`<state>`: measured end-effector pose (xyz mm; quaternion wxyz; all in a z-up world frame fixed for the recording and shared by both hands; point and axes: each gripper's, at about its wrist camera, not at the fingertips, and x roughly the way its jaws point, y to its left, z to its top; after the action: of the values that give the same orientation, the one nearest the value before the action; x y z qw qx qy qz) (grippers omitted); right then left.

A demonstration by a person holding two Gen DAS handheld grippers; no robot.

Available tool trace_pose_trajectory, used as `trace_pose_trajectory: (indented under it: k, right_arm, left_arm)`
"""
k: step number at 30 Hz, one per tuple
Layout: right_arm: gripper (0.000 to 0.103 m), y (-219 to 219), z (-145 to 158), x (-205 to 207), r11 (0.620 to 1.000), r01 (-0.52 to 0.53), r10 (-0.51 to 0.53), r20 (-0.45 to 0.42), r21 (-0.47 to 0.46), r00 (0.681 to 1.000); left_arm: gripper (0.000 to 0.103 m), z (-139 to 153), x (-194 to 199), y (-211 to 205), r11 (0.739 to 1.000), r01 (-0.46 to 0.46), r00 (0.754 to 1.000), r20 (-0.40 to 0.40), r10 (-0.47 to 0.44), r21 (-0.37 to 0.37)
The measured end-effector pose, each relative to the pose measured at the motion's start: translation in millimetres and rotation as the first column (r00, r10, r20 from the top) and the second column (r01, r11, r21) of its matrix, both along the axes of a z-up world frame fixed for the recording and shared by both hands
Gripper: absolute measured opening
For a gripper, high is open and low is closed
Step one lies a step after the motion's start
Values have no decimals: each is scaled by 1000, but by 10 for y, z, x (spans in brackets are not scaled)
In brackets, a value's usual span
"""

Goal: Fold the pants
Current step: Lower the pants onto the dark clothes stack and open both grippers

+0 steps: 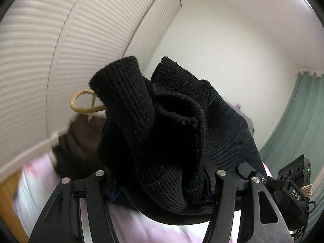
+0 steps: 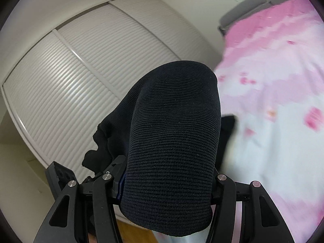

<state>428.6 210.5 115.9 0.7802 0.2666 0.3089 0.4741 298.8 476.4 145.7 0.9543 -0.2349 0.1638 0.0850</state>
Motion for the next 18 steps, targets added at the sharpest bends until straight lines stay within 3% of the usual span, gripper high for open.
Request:
trace_pose_trajectory:
  k: [4, 8, 14, 16, 18]
  right_arm:
    - [57, 741, 152, 423, 999, -23, 23, 8, 48, 1000]
    - [57, 1348, 49, 746, 998, -40, 40, 7, 46, 999]
    - [57, 1847, -597, 1282, 999, -16, 13, -86, -34, 996]
    - [59, 1911, -924, 1411, 997, -25, 15, -148, -70, 989]
    - [59, 1906, -1079, 1458, 995, -29, 16, -138, -93, 990]
  left_arm:
    - [61, 55, 355, 623, 999, -18, 1000, 13, 18, 31]
    - [63, -253, 691, 1100, 1000, -19, 1000, -25, 19, 15]
    - [69, -1027, 1134, 1469, 998, -24, 988, -153, 15, -57]
    - [72, -1217, 1188, 1482, 998, -28, 987, -160, 20, -48]
    - [74, -1269, 1201, 1470, 998, -36, 989, -148, 28, -52]
